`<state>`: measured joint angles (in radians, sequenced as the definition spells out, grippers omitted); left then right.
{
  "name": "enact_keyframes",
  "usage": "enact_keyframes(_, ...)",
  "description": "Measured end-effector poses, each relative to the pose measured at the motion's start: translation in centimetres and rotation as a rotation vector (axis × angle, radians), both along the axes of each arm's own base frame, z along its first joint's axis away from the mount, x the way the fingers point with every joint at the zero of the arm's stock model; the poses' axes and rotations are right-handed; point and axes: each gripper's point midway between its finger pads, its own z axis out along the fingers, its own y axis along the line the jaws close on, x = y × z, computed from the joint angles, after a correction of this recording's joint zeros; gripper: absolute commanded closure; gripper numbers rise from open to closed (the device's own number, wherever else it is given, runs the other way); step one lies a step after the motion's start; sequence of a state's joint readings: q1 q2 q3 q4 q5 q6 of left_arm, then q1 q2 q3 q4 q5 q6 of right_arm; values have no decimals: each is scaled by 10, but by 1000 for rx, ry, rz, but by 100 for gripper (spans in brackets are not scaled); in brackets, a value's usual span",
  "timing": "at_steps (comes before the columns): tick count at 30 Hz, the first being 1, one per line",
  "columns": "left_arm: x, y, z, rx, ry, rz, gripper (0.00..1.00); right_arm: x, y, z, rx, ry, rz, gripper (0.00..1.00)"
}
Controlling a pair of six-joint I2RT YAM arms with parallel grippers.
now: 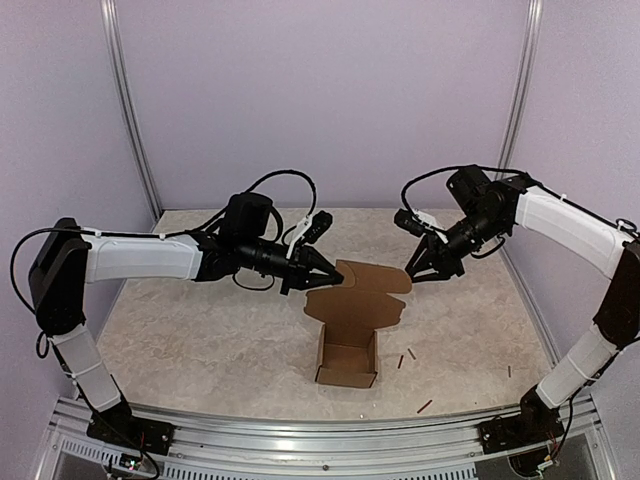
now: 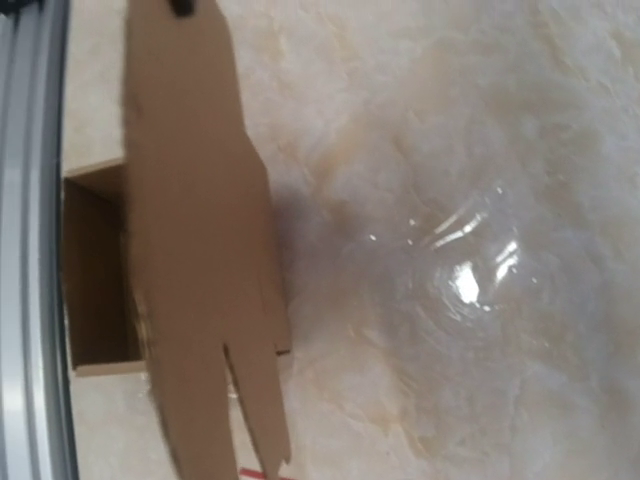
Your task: Fold the paper box
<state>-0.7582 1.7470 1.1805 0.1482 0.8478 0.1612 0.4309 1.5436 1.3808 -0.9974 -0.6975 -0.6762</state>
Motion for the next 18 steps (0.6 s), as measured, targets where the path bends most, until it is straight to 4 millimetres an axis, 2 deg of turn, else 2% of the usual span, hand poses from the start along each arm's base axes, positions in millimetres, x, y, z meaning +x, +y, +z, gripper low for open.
enact_keyframes(9, 3, 0, 1, -1, 17, 19, 100, -8, 7, 2, 26, 24, 33, 68)
enact_keyframes(18, 9, 2, 1, 0, 23, 40, 100, -1, -1, -7, -48, 24, -32, 66)
